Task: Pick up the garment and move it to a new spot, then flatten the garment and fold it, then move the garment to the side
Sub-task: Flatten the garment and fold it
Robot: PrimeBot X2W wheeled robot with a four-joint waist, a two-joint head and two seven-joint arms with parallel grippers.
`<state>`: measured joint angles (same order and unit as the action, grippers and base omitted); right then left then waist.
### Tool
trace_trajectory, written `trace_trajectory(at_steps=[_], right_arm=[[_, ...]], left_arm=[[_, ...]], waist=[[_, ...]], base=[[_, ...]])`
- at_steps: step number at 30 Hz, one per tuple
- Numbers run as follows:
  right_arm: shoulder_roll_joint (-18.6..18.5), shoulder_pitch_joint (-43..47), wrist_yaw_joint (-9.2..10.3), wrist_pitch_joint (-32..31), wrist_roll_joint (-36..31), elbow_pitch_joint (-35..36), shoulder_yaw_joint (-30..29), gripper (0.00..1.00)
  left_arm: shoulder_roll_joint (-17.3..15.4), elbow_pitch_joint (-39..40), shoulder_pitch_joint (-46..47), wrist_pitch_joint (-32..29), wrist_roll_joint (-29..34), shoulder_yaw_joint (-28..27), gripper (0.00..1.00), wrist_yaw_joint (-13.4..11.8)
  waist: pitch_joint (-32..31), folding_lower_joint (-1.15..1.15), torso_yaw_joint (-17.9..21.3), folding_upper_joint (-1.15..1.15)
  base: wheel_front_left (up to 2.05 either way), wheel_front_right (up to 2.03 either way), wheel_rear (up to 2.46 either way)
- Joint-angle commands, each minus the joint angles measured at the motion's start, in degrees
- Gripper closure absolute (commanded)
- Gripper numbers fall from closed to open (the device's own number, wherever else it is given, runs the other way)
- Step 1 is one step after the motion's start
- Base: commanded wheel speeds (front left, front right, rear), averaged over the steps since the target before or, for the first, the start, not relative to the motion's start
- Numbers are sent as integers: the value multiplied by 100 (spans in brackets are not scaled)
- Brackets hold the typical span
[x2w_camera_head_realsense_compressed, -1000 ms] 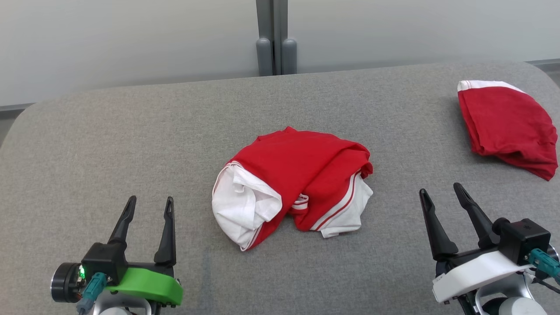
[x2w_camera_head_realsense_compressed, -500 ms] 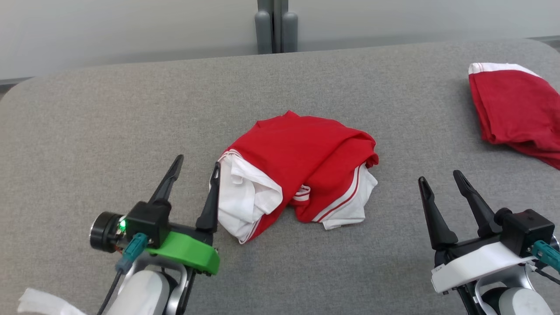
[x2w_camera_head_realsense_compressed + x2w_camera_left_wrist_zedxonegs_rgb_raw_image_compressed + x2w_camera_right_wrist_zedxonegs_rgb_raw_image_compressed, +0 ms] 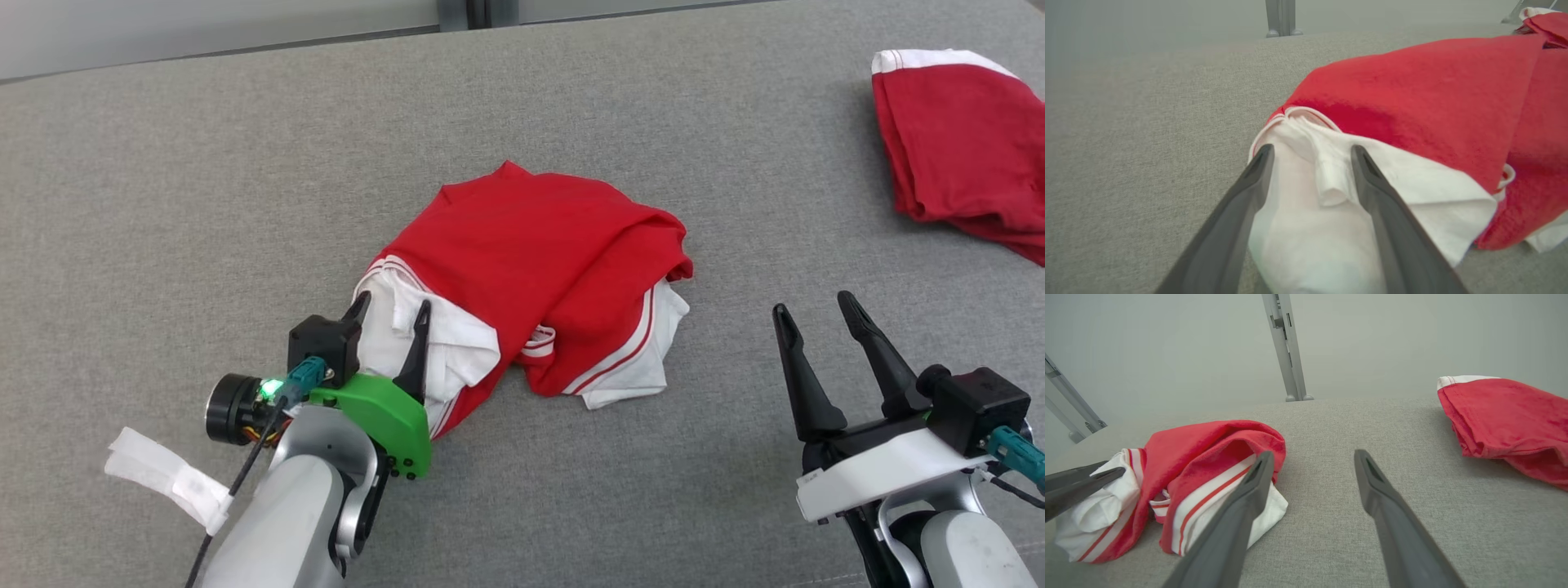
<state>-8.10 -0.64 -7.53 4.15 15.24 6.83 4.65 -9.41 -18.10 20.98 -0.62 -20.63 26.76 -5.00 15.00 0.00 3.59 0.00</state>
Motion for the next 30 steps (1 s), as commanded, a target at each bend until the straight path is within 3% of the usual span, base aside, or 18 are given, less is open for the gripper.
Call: trace_trajectory(at_steps=[1, 8, 16, 23, 30], right_arm=[[-9, -84, 9, 46, 48, -20, -2, 0], [43, -134, 9, 107, 78, -92, -9, 0], [79, -271, 9, 196, 143, -224, 42, 0], [132, -298, 9, 288, 193, -340, -35, 0], [123, -256, 9, 293, 179, -303, -194, 0]], left_arm=[[6, -53, 87, -78, -56, -37, 100, -50], [-193, 54, 206, -11, -27, -216, 100, -205], [-552, 608, 795, 577, 398, -393, 100, -376], [-658, 1237, 1467, 1039, 825, -268, 100, -313], [-925, 1945, 590, 811, 1033, 138, 100, -364]], waist=[[75, 0, 70, 0], [130, 0, 57, 0], [120, 0, 182, 0], [178, 0, 290, 0], [353, 0, 61, 0]], base=[[0, 0, 0], [0, 0, 0], [0, 0, 0], [0, 0, 0], [0, 0, 0]])
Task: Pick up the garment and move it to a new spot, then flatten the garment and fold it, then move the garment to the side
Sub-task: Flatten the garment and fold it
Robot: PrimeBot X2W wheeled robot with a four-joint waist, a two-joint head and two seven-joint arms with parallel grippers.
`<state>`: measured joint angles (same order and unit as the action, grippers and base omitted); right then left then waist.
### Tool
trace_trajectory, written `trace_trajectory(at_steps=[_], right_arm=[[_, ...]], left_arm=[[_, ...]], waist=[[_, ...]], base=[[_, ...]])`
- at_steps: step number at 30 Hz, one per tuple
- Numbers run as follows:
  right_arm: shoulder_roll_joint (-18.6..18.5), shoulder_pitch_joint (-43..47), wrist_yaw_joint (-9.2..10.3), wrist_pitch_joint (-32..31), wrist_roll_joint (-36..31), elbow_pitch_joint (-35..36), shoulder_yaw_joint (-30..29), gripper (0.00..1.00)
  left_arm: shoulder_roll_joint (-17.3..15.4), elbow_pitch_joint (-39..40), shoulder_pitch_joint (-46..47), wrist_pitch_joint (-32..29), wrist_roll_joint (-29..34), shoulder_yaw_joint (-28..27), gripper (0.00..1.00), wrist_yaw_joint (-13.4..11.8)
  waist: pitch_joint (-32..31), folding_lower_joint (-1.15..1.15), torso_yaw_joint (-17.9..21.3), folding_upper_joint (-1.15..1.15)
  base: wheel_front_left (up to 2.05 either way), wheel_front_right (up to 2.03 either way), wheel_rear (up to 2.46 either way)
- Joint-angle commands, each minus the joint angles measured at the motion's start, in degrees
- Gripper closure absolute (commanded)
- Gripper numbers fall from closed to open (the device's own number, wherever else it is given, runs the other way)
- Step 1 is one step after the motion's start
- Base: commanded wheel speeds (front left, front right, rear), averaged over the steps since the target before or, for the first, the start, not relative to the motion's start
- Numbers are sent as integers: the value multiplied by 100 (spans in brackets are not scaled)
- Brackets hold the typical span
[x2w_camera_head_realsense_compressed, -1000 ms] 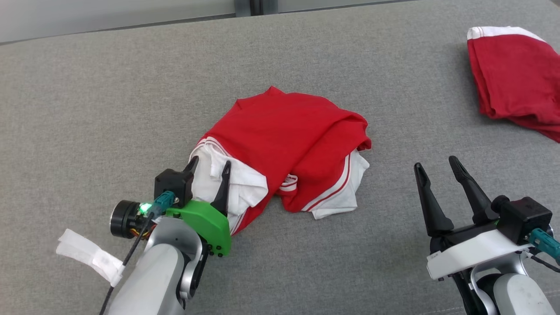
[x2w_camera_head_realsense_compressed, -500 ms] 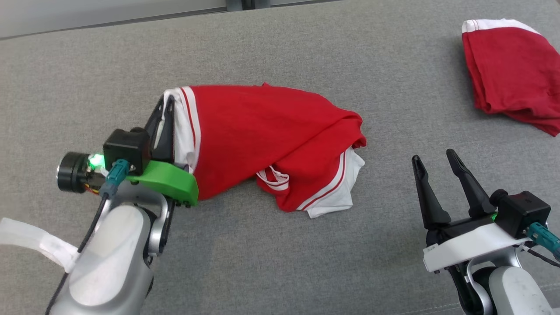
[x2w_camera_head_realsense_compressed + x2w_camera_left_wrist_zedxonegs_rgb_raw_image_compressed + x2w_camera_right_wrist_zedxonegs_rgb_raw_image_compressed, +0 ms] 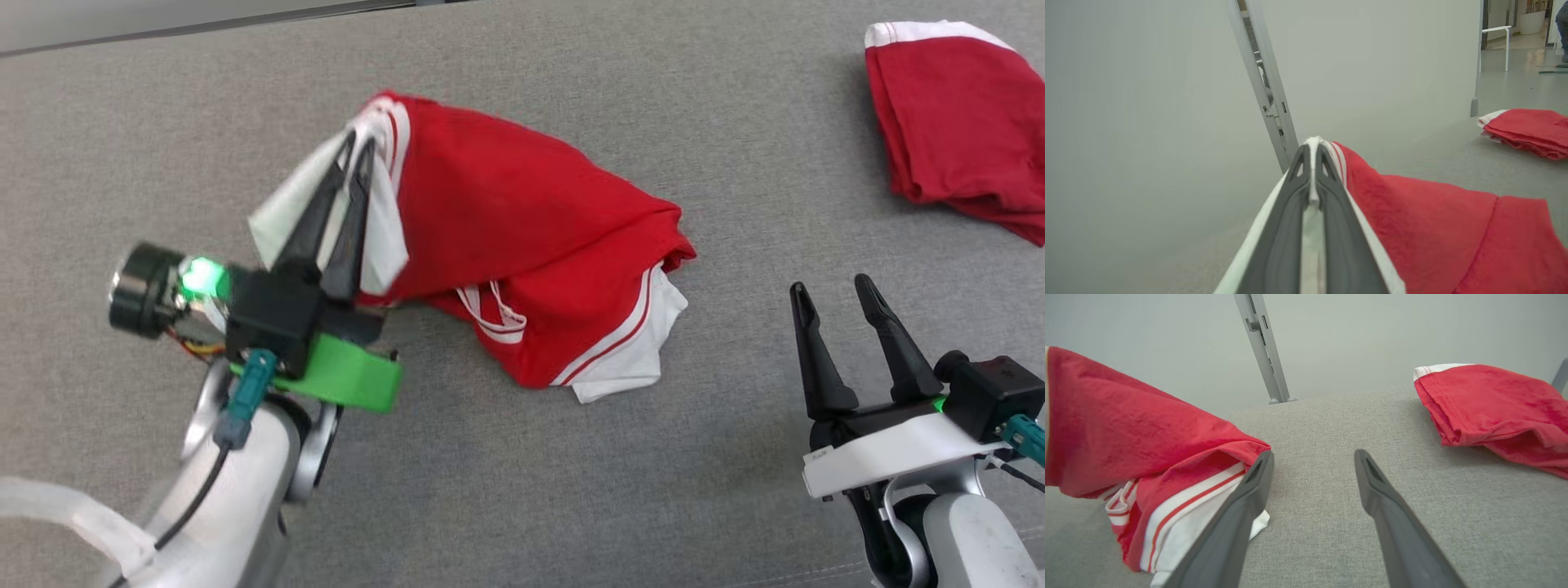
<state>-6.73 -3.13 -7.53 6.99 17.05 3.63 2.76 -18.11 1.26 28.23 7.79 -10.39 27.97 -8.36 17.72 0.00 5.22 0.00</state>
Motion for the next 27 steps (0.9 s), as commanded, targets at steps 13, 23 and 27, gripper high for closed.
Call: trace_trajectory(at_steps=[13, 23, 27], right_arm=[[-190, -166, 9, -257, -93, 196, -98, 0], [-204, -101, 9, -331, -127, 239, -120, 0], [-199, -62, 9, -367, -164, 313, -136, 0]], left_arm=[[218, -331, -1525, -96, -317, 1212, 100, 590], [491, -912, -1462, 473, -639, 1239, 0, 843], [482, -672, -1386, 687, -557, 993, 0, 706]], waist=[[229, 0, -727, 0], [79, 0, -805, 0], [-43, 0, -783, 0]], base=[[0, 0, 0], [0, 0, 0], [0, 0, 0]])
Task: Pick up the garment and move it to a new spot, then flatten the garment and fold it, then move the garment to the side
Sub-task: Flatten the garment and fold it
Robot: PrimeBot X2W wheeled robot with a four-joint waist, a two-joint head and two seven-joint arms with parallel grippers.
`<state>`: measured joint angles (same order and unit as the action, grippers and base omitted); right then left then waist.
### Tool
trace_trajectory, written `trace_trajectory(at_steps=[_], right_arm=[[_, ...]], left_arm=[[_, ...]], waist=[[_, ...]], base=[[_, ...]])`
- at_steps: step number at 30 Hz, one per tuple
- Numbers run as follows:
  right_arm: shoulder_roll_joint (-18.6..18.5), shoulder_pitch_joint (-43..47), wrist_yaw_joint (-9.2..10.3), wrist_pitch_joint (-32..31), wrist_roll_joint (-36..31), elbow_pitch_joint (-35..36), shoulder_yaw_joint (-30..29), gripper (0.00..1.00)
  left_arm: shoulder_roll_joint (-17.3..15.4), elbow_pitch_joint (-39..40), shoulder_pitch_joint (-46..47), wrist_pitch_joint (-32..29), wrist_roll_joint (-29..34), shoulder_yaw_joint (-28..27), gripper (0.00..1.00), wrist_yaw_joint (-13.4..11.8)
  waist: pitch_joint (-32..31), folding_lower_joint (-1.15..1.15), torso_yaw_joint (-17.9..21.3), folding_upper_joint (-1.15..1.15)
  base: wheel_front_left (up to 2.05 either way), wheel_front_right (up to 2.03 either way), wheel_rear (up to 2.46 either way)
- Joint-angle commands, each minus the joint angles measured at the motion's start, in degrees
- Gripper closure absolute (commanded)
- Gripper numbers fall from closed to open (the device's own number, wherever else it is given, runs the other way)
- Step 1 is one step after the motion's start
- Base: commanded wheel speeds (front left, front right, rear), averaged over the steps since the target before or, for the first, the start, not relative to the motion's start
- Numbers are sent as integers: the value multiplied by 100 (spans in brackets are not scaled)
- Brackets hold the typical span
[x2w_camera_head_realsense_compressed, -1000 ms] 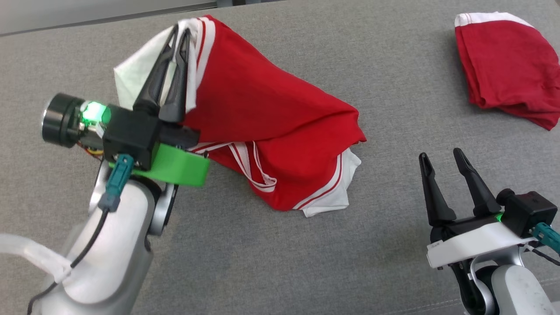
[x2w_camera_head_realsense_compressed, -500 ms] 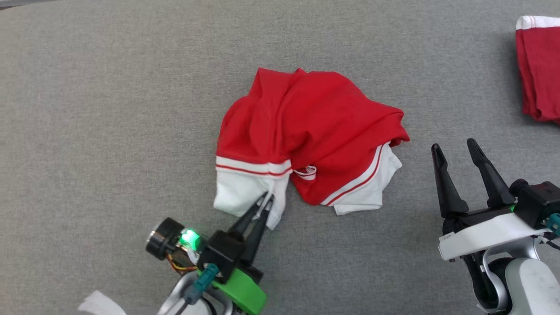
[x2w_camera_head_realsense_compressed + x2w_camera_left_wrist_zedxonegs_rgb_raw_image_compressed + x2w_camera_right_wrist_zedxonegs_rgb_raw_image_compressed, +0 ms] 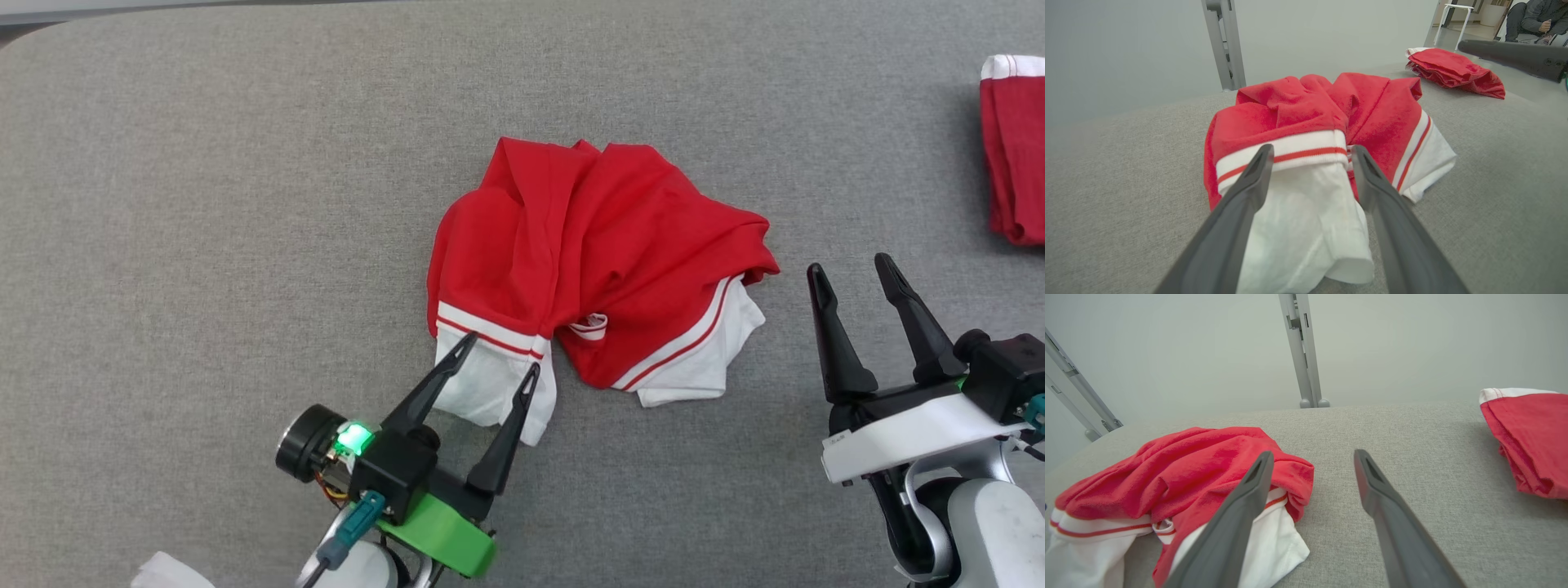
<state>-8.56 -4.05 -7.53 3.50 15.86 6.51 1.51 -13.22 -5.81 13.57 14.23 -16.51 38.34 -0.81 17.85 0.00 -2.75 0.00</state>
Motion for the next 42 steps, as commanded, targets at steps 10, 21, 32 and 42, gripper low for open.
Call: trace_trajectory(at_steps=[10, 21, 32, 42], right_arm=[[-20, 124, 9, -46, -96, 94, -60, 0], [-3, 333, 9, -92, -140, 60, -58, 0], [-3, 396, 9, -132, -125, 104, -61, 0], [-286, 2, 9, -196, 7, -22, -15, 0]], left_arm=[[43, 384, 21, 94, -186, -1319, 0, -609], [-302, 21, -476, 96, -410, -2256, 0, -728], [-250, -117, -552, 96, -438, -2182, 0, -618], [-92, -13, -196, 97, -304, -2159, 0, -559]], waist=[[-345, 0, 150, 0], [-672, 0, 317, 0], [-712, 0, 298, 0], [-346, 0, 63, 0]], base=[[0, 0, 0], [0, 0, 0], [0, 0, 0], [0, 0, 0]])
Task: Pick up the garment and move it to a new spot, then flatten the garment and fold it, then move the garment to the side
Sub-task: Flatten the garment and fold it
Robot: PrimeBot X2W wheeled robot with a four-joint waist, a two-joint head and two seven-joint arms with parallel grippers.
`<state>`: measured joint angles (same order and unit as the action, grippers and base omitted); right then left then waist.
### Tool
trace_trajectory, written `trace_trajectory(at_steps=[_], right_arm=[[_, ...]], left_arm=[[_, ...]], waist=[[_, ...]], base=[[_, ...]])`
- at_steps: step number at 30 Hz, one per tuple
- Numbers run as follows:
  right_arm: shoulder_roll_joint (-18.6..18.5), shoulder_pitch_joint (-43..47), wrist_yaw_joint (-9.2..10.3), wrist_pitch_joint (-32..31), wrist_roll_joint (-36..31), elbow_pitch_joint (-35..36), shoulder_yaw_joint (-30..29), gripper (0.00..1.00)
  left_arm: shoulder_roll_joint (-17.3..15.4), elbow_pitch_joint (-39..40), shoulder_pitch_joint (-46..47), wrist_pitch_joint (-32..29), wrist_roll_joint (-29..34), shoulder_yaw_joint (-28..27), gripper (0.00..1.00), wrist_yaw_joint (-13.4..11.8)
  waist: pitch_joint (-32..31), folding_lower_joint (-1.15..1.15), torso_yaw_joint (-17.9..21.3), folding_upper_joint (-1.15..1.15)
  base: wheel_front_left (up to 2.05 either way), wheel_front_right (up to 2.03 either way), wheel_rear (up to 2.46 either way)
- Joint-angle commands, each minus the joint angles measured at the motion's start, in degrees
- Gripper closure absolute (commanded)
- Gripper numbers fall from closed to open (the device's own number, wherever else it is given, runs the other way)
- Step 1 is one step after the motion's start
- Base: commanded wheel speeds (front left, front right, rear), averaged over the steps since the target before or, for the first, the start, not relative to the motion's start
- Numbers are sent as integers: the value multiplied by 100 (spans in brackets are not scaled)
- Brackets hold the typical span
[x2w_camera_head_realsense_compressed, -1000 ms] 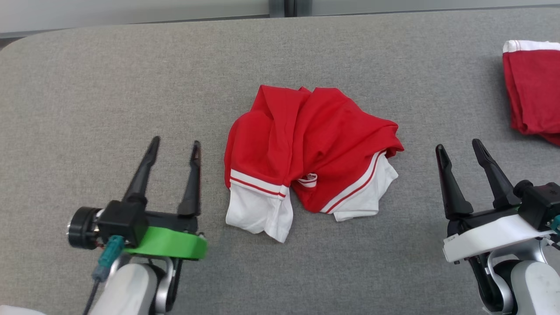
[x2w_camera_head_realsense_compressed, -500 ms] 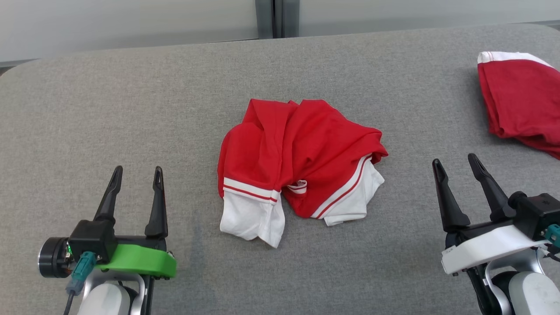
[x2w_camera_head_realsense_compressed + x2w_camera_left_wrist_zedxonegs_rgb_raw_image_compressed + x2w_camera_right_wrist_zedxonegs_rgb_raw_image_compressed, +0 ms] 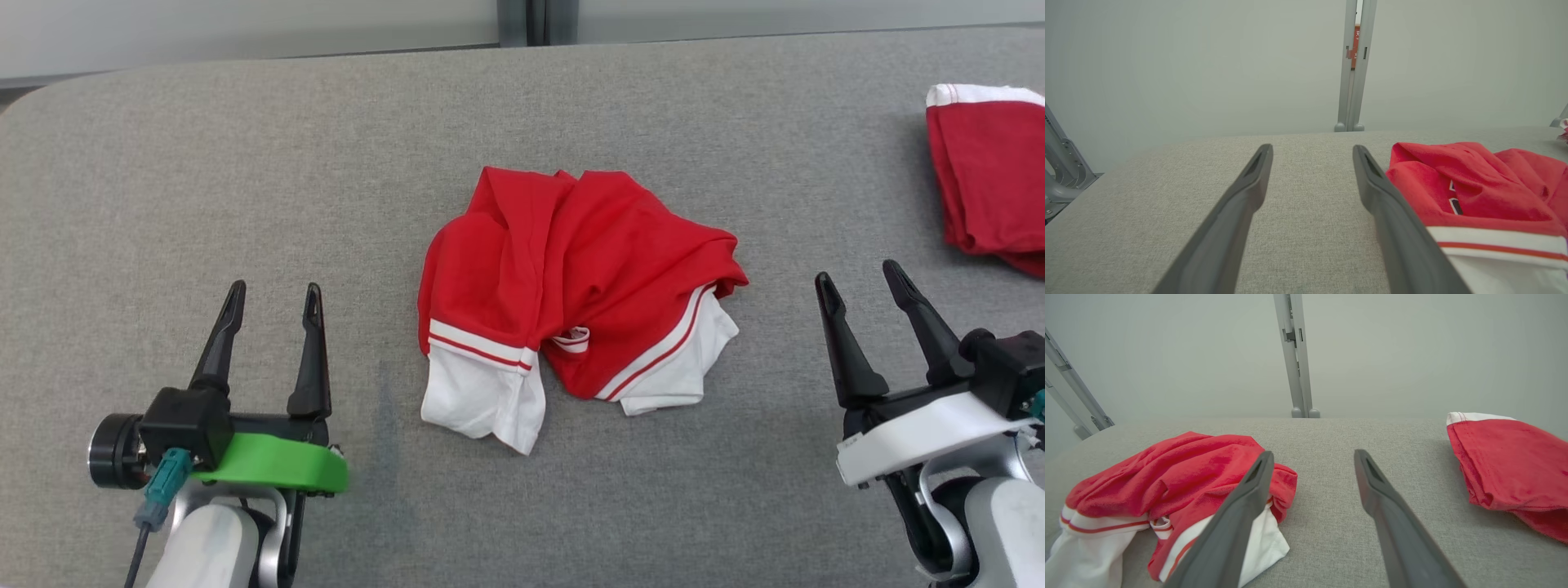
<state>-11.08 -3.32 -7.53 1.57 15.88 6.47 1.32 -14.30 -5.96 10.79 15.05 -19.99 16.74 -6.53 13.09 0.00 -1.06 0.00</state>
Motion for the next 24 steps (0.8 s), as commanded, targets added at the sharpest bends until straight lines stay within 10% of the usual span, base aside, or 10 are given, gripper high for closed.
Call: trace_trajectory(at_steps=[1, 19, 22, 24], right_arm=[[-96, -165, 9, -8, 39, -51, 45, 0], [-921, -1394, 9, -932, 760, -1371, 1025, 0], [-1011, -1459, 9, -1140, 989, -1426, 1137, 100], [-1060, -1513, 9, -1064, 1082, -1372, 1145, 100]], left_arm=[[58, 15, 131, 15, 27, 2, 0, 40], [594, -44, 690, 8, 429, -92, 0, 433], [632, -70, 632, 9, 484, -149, 0, 480], [655, -86, 619, 9, 508, -179, 0, 506]], waist=[[195, 0, -156, 0], [804, 0, -745, 0], [762, 0, -704, 0], [736, 0, -680, 0]], base=[[0, 0, 0], [0, 0, 0], [0, 0, 0], [0, 0, 0]])
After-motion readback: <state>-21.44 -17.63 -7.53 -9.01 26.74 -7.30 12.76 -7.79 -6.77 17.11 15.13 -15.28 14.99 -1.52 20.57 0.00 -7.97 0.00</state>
